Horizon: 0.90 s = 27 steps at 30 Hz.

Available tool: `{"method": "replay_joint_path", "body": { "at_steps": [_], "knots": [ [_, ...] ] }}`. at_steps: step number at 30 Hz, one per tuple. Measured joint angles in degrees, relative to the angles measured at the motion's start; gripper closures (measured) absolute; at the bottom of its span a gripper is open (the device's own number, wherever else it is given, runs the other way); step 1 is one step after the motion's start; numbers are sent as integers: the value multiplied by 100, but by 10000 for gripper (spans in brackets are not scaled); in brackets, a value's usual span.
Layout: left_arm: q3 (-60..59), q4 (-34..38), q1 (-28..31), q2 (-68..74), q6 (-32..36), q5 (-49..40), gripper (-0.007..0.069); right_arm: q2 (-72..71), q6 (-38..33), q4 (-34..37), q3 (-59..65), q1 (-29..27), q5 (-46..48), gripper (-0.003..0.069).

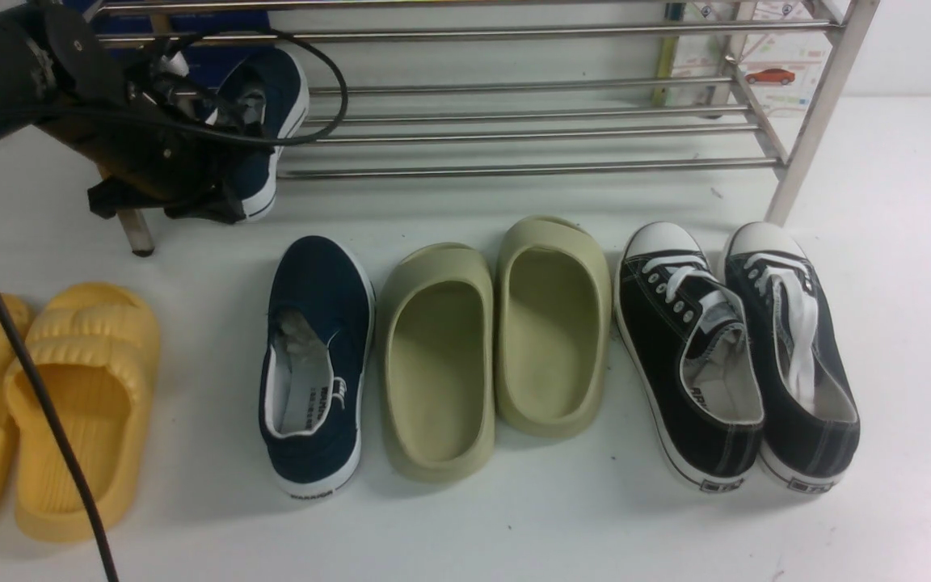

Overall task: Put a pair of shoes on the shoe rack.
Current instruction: Use the left arm to put a shoe into the shoe rack, then use the left arm to grab the shoe closest to it

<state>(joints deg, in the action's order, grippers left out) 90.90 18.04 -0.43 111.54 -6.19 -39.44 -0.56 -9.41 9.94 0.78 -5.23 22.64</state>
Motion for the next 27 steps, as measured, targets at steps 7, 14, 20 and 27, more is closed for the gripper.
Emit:
{"method": "replay_joint_path", "body": {
  "at_steps": [7,14,20,27],
  "knots": [
    [0,7,0,0,-14,208,638,0,0,0,0,0,0,412],
    [22,56,0,-7,-13,82,603,0,0,0,0,0,0,412],
    [57,-41,0,-397,-6,-497,393,0,0,0,0,0,0,412],
    [-254,-91,-72,-1381,-208,-2014,256,0,0,0,0,0,0,412]
  ]
}}
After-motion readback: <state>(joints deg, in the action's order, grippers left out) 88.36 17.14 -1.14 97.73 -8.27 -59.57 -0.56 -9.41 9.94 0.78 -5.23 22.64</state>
